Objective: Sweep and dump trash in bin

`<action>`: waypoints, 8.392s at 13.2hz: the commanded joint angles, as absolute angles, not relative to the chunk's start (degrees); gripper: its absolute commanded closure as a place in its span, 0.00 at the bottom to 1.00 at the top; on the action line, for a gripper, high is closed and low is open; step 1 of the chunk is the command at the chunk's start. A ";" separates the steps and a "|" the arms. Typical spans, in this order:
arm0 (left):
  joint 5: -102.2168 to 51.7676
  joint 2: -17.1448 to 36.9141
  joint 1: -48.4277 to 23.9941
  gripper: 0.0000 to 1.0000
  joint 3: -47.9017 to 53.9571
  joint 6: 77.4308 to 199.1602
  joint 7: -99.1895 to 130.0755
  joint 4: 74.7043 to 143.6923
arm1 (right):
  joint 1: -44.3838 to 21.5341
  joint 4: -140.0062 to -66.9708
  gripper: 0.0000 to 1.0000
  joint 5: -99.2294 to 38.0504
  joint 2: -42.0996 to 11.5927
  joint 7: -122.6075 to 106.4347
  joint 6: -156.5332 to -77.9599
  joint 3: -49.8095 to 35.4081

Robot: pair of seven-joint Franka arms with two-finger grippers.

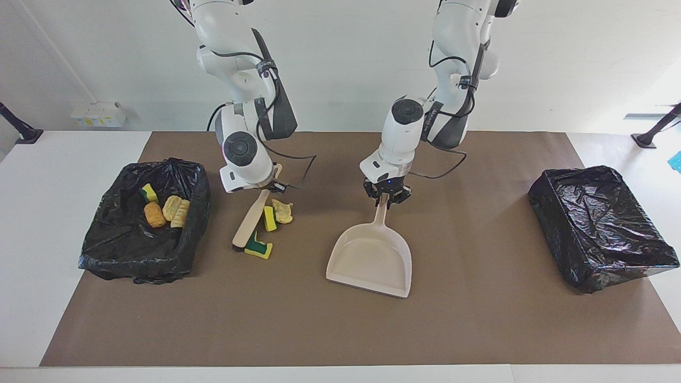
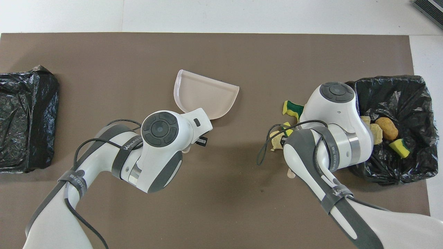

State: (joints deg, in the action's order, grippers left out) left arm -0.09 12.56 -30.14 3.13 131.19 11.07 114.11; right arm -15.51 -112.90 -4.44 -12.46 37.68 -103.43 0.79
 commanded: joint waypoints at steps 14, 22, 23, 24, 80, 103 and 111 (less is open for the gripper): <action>3.16 1.67 -20.13 1.00 2.90 111.71 -54.72 116.97 | -14.68 -111.53 1.00 -4.75 -13.01 35.07 -102.13 0.53; 6.86 1.05 -21.53 1.00 2.99 115.13 -57.22 121.37 | -14.32 -111.62 1.00 -4.13 -13.18 26.38 -101.34 0.53; 6.77 1.14 -22.23 1.00 2.90 117.83 -56.96 122.77 | -14.85 -111.62 1.00 -4.13 -13.10 22.97 -101.25 0.53; 6.77 1.06 -22.24 1.00 2.90 118.99 -56.87 123.31 | -14.94 -111.80 1.00 -4.04 -12.92 19.89 -100.55 0.27; 9.93 -2.38 -23.99 1.00 3.08 125.06 -58.01 131.83 | -33.04 -120.24 1.00 -28.64 -10.10 35.17 -113.54 -1.67; -2.19 1.76 -8.36 1.00 2.99 122.89 -81.98 120.60 | -25.86 -99.84 1.00 -10.32 -11.17 25.14 -88.87 -0.70; -10.27 5.01 9.55 1.00 3.08 105.58 -103.15 103.99 | -18.77 -108.10 1.00 -10.89 -7.48 17.89 -89.38 -1.67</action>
